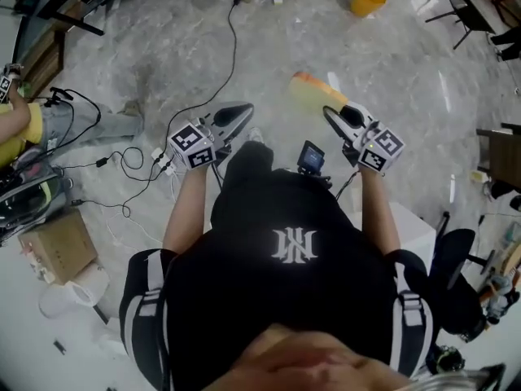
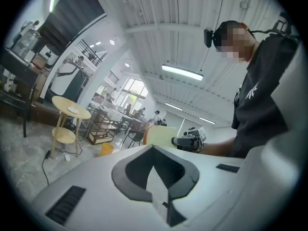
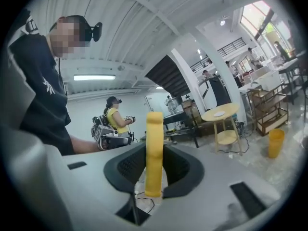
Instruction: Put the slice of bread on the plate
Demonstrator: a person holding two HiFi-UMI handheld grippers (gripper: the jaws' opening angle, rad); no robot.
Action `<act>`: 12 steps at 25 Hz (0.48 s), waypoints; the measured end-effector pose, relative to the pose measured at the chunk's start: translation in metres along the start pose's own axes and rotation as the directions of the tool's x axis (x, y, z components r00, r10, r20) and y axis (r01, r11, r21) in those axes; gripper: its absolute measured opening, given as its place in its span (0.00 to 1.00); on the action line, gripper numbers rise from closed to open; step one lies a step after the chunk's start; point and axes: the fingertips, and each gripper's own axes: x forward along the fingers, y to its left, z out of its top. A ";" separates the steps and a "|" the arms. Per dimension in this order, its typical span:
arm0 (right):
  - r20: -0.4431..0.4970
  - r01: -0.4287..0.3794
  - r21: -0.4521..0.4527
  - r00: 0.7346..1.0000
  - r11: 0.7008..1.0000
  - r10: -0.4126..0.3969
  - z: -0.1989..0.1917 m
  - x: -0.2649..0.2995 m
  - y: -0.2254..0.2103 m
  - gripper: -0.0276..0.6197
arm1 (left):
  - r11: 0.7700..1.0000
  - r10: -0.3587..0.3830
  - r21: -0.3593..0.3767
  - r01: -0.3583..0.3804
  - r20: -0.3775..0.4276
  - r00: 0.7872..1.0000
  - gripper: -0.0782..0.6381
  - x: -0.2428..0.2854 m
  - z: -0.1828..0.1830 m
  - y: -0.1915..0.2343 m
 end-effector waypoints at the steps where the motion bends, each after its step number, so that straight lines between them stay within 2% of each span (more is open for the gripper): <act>1: -0.001 0.015 -0.004 1.000 1.000 -0.015 0.007 0.007 -0.010 0.18 | 1.000 0.006 -0.001 -0.006 0.011 1.000 0.12 0.002 0.009 0.014; 8: -0.005 0.096 -0.047 0.995 0.994 -0.096 0.053 0.060 -0.045 0.18 | 0.998 0.062 0.008 -0.063 0.066 0.996 0.12 0.000 0.057 0.097; 12: -0.008 0.173 -0.080 0.985 0.982 -0.175 0.071 0.069 -0.078 0.18 | 0.997 0.081 -0.028 -0.078 0.102 0.991 0.12 0.016 0.082 0.131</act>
